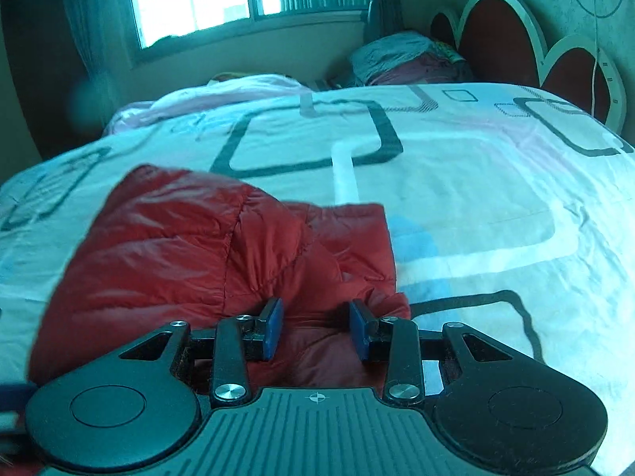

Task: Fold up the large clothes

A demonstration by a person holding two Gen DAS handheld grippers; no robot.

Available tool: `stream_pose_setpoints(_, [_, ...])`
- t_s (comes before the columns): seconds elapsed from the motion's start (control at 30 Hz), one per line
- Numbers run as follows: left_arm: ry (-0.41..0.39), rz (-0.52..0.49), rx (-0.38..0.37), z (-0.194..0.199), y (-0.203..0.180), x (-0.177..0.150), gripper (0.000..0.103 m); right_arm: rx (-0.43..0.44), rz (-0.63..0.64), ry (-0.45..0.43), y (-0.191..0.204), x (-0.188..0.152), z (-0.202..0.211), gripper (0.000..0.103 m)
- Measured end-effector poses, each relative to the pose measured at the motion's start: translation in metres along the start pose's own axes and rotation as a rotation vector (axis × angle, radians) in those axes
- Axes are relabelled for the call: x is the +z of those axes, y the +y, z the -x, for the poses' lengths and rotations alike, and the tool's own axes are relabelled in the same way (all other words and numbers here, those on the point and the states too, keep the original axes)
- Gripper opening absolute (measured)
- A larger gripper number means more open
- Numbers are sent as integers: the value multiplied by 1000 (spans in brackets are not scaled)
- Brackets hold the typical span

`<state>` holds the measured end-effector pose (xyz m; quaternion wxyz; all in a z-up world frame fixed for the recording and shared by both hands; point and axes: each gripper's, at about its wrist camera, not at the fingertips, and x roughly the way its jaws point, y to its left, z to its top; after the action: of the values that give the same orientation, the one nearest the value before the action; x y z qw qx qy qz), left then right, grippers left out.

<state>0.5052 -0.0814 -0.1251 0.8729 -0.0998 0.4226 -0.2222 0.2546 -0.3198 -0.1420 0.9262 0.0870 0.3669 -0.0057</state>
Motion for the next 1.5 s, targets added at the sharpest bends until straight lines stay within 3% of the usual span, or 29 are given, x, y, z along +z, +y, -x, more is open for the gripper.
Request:
stream_pose_setpoints(0.13, [-43,-6,33,-2,5,23,56,-3,12,17,-2,-6,-11,35])
stream_pose_setpoints(0.3, [-72,-6,81,-21,13,47,56,7,-7,20,-3,11,1,36])
stream_pose_setpoints(0.5, [-59,-38,142,-56,11,65,56,39,-21,-23,4,37,6,36])
stream_pose_setpoints(0.67, [-51,-59,174,-76,15,73,58,27,-10,-11,11,43,-13,36])
stream_pose_setpoints(0.97, [-18,-76,212,-102,18,68,59,-53,59,26,14,30,-51,36])
stream_pose_setpoints(1.23, [-3,-92,221,-109,18,66,59,-59,71,38,13,23,-60,36])
stream_pose_setpoints(1.37, [-11,-99,236,-99,15,69,60,-19,40,59,5,35,-51,36])
stream_pose_setpoints(1.5, [-36,-99,235,-78,8,65,58,6,14,4,2,39,-16,36])
